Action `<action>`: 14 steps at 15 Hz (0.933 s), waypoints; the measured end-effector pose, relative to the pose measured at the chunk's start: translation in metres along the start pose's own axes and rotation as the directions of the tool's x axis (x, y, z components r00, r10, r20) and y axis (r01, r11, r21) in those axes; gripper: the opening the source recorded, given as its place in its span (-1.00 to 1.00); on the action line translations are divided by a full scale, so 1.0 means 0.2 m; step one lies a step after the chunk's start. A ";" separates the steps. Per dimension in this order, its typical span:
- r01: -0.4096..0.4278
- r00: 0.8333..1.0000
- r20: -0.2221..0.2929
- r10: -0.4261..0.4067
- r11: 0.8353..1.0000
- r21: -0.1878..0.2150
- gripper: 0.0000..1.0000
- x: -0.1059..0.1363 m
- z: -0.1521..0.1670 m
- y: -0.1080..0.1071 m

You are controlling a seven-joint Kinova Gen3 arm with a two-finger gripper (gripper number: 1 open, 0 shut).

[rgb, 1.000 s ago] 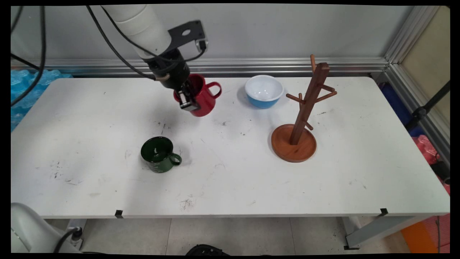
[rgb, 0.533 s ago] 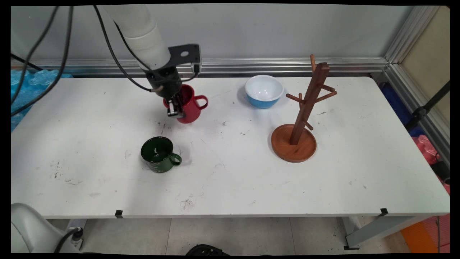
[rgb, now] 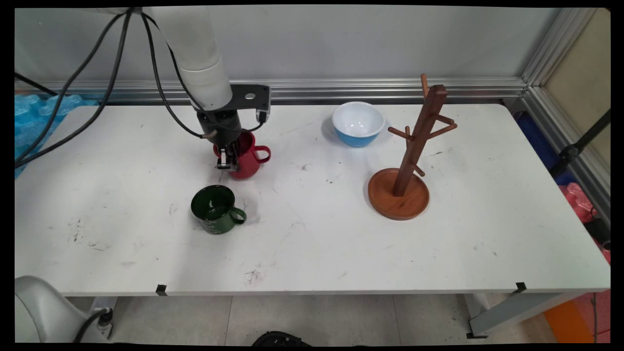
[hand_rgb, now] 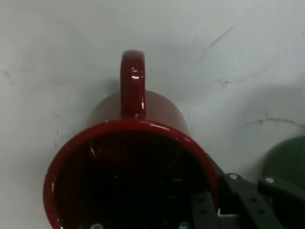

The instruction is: Place the picked object on the table

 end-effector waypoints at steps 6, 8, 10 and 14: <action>-0.022 0.999 0.024 0.022 1.000 -0.009 -1.00 0.00 0.08 -0.02; -0.020 1.000 0.021 0.021 1.000 -0.012 -1.00 0.00 0.09 -0.02; -0.016 1.000 0.015 0.017 1.000 -0.016 1.00 0.01 0.11 -0.02; -0.015 1.000 0.003 0.015 1.000 -0.020 1.00 0.02 0.13 -0.02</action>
